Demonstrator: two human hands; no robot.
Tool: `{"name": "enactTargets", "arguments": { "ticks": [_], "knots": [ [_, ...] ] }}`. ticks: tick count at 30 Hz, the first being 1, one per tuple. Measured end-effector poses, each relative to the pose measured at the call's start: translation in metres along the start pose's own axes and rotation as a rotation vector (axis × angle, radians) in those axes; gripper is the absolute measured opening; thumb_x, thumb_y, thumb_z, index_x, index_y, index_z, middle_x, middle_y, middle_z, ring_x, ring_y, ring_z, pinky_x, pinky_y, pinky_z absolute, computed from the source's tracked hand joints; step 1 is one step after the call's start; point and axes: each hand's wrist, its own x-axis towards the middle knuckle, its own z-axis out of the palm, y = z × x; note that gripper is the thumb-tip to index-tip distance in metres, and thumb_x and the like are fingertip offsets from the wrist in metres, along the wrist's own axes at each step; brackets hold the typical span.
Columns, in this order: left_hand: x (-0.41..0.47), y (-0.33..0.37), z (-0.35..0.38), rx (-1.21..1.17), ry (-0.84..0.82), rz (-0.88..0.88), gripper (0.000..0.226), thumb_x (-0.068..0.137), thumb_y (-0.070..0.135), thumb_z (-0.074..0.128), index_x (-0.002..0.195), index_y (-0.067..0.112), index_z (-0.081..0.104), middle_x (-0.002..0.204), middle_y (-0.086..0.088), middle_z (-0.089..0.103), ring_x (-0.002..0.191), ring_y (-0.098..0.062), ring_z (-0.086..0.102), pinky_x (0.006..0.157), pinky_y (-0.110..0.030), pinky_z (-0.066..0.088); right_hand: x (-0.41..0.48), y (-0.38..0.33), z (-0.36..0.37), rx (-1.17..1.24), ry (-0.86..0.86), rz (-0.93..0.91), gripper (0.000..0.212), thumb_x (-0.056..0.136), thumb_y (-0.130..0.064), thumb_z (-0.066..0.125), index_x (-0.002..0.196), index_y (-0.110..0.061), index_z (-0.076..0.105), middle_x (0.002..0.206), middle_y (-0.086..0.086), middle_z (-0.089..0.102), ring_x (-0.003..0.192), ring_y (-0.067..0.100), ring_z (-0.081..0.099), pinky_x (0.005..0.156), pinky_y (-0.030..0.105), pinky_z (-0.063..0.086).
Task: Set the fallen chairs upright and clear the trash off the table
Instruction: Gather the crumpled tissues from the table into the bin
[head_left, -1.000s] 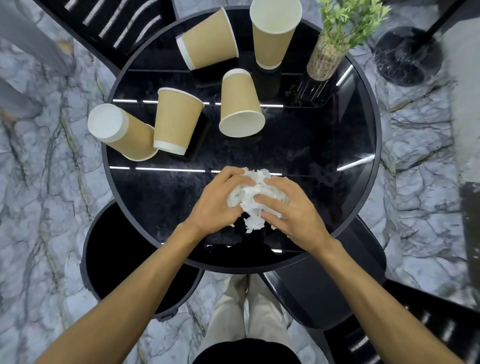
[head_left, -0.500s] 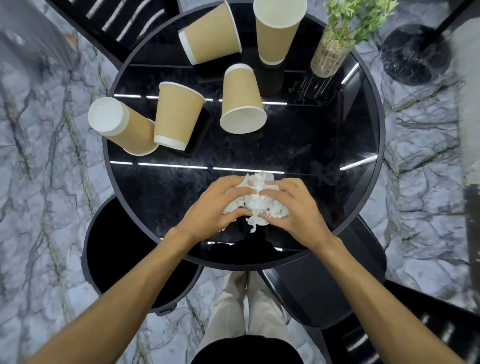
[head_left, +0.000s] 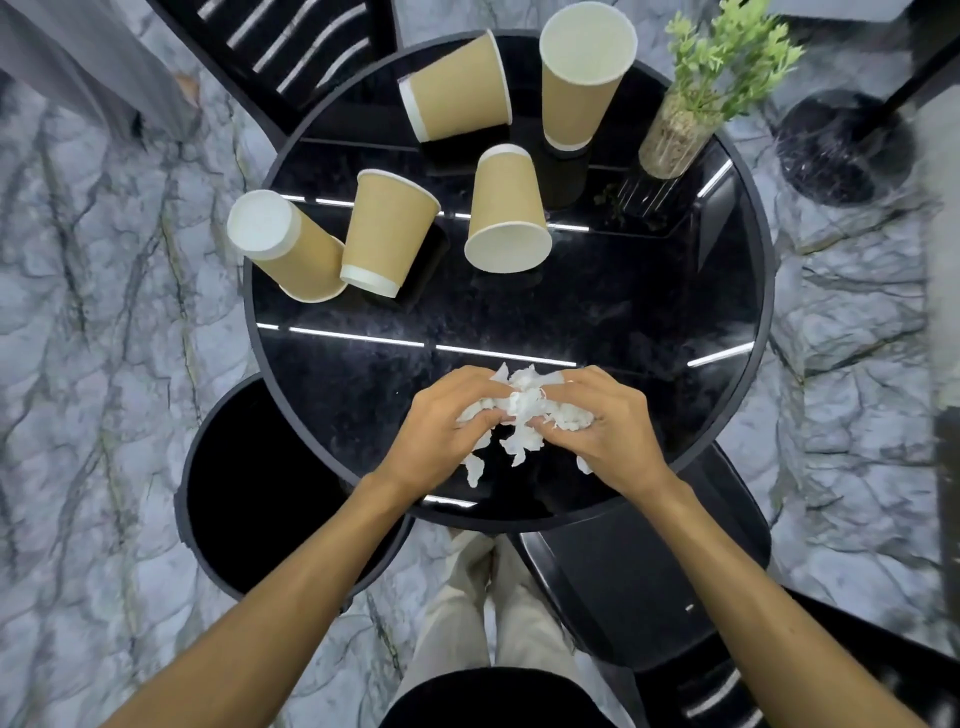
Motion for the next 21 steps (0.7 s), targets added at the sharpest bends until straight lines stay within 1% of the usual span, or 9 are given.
{"name": "enactTargets", "arguments": {
  "ticks": [2, 6, 10, 14, 16, 17, 19, 21],
  "knots": [
    [-0.005, 0.008, -0.008, -0.007, 0.053, 0.007, 0.014, 0.089, 0.010, 0.069, 0.103, 0.010, 0.073, 0.104, 0.002, 0.070, 0.100, -0.012, 0.065, 0.090, -0.031, 0.052, 0.005, -0.013, -0.002, 0.023, -0.012, -0.008, 0.025, 0.076, -0.023, 0.081, 0.099, -0.018, 0.077, 0.104, -0.011, 0.066, 0.092, 0.009, 0.063, 0.083, 0.032, 0.055],
    [-0.018, 0.026, -0.034, 0.010, 0.168, -0.012, 0.014, 0.088, 0.008, 0.070, 0.102, 0.008, 0.072, 0.102, 0.002, 0.069, 0.098, -0.010, 0.064, 0.089, -0.031, 0.052, 0.022, -0.047, -0.002, 0.069, -0.055, -0.076, 0.027, 0.076, -0.019, 0.083, 0.101, -0.019, 0.076, 0.106, -0.009, 0.067, 0.096, 0.012, 0.066, 0.084, 0.030, 0.055],
    [-0.042, 0.040, -0.072, 0.011, 0.302, -0.053, 0.015, 0.088, 0.010, 0.069, 0.103, 0.008, 0.071, 0.102, 0.001, 0.068, 0.098, -0.010, 0.064, 0.088, -0.027, 0.050, 0.042, -0.090, 0.017, 0.124, -0.137, -0.133, 0.027, 0.075, -0.018, 0.083, 0.101, -0.015, 0.077, 0.107, -0.004, 0.069, 0.097, 0.014, 0.068, 0.086, 0.030, 0.055],
    [-0.085, 0.041, -0.117, 0.050, 0.459, -0.104, 0.016, 0.089, 0.017, 0.067, 0.103, 0.011, 0.071, 0.104, -0.001, 0.069, 0.100, -0.011, 0.064, 0.089, -0.027, 0.050, 0.058, -0.135, 0.059, 0.192, -0.264, -0.170, 0.028, 0.074, -0.011, 0.085, 0.100, -0.010, 0.077, 0.108, 0.004, 0.072, 0.100, 0.016, 0.068, 0.090, 0.034, 0.054],
    [-0.112, 0.036, -0.139, 0.083, 0.532, -0.146, 0.020, 0.089, 0.022, 0.065, 0.105, 0.012, 0.071, 0.106, 0.000, 0.069, 0.102, -0.010, 0.064, 0.091, -0.028, 0.050, 0.063, -0.158, 0.087, 0.206, -0.336, -0.211, 0.027, 0.074, -0.010, 0.085, 0.100, -0.008, 0.077, 0.107, 0.005, 0.072, 0.101, 0.018, 0.068, 0.091, 0.034, 0.054],
    [-0.126, 0.032, -0.149, 0.093, 0.569, -0.168, 0.020, 0.089, 0.023, 0.065, 0.105, 0.013, 0.071, 0.107, 0.003, 0.068, 0.103, -0.009, 0.064, 0.092, -0.026, 0.049, 0.064, -0.169, 0.103, 0.210, -0.367, -0.240, 0.027, 0.074, -0.010, 0.085, 0.100, -0.007, 0.077, 0.107, 0.006, 0.073, 0.101, 0.019, 0.068, 0.091, 0.034, 0.054],
    [-0.155, 0.021, -0.166, 0.113, 0.644, -0.217, 0.019, 0.090, 0.025, 0.065, 0.107, 0.017, 0.069, 0.107, 0.010, 0.066, 0.104, -0.001, 0.061, 0.092, -0.019, 0.045, 0.065, -0.189, 0.135, 0.217, -0.424, -0.294, 0.027, 0.074, -0.011, 0.085, 0.100, -0.007, 0.077, 0.106, 0.006, 0.073, 0.100, 0.020, 0.069, 0.091, 0.034, 0.054],
    [-0.182, 0.009, -0.180, 0.146, 0.709, -0.281, 0.019, 0.090, 0.025, 0.065, 0.107, 0.017, 0.069, 0.106, 0.013, 0.065, 0.103, 0.003, 0.059, 0.092, -0.012, 0.041, 0.063, -0.204, 0.169, 0.213, -0.476, -0.326, 0.027, 0.074, -0.013, 0.085, 0.099, -0.009, 0.077, 0.105, 0.002, 0.073, 0.099, 0.018, 0.068, 0.091, 0.029, 0.053]
  ]
}}
